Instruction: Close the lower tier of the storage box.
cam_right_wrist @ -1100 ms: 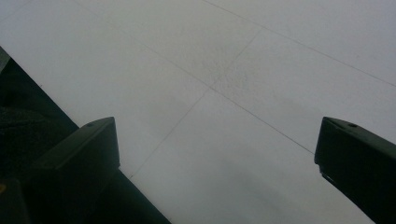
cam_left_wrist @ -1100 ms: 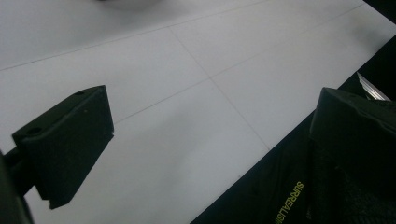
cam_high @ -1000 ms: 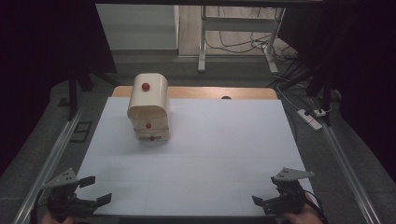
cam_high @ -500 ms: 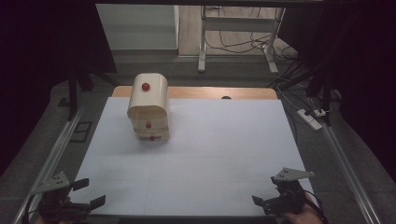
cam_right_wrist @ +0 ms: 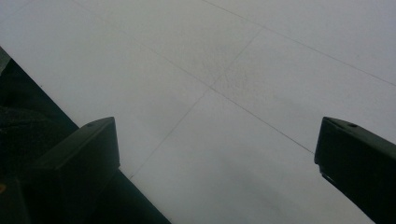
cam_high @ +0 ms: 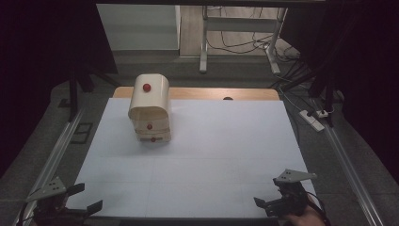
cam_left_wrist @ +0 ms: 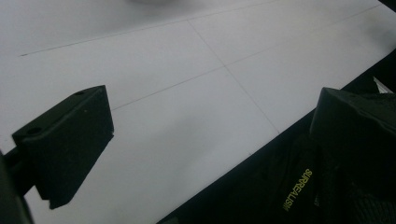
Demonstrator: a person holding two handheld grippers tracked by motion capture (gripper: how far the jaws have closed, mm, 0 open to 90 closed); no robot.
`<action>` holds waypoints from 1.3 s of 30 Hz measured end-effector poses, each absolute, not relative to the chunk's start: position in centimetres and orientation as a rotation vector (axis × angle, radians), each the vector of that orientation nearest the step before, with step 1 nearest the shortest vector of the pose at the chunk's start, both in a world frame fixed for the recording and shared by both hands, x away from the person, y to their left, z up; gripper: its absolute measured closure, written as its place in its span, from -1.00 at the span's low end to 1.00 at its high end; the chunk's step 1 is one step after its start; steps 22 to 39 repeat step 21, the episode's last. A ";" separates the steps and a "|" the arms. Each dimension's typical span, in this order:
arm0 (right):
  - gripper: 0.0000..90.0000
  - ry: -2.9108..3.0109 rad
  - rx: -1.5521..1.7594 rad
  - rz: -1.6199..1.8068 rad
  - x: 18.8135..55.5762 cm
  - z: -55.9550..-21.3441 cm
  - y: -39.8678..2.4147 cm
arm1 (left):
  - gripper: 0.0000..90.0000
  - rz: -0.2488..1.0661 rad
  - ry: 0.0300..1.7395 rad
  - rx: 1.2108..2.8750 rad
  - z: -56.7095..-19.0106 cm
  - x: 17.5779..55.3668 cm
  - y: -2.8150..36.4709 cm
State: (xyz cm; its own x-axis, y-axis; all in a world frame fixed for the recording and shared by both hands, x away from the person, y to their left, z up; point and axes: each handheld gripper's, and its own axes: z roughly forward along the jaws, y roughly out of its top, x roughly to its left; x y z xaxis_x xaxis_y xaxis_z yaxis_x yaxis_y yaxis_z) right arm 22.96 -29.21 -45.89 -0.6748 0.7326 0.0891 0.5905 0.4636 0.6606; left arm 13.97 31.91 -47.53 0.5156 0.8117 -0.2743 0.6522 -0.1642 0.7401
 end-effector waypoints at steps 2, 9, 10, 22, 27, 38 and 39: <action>-1.00 2.504 1.154 1.006 23.0 -45.9 -29.2 | -1.00 0.230 1.207 1.898 -47.5 13.9 31.9; -1.00 2.503 1.151 1.008 23.0 -45.9 -29.2 | -1.00 0.244 1.204 1.949 -47.5 13.6 31.6; -1.00 2.503 1.150 1.008 23.0 -45.9 -29.2 | -1.00 0.245 1.202 1.955 -47.5 13.6 31.5; -1.00 2.507 1.145 0.992 23.0 -45.9 -29.1 | -1.00 0.217 1.194 2.012 -47.6 13.5 31.2; -1.00 2.507 1.145 0.992 23.0 -45.9 -29.1 | -1.00 0.217 1.194 2.012 -47.6 13.5 31.2; -1.00 2.507 1.145 0.992 23.0 -45.9 -29.1 | -1.00 0.217 1.194 2.012 -47.6 13.5 31.2; -1.00 2.507 1.145 0.992 23.0 -45.9 -29.1 | -1.00 0.217 1.194 2.012 -47.6 13.5 31.2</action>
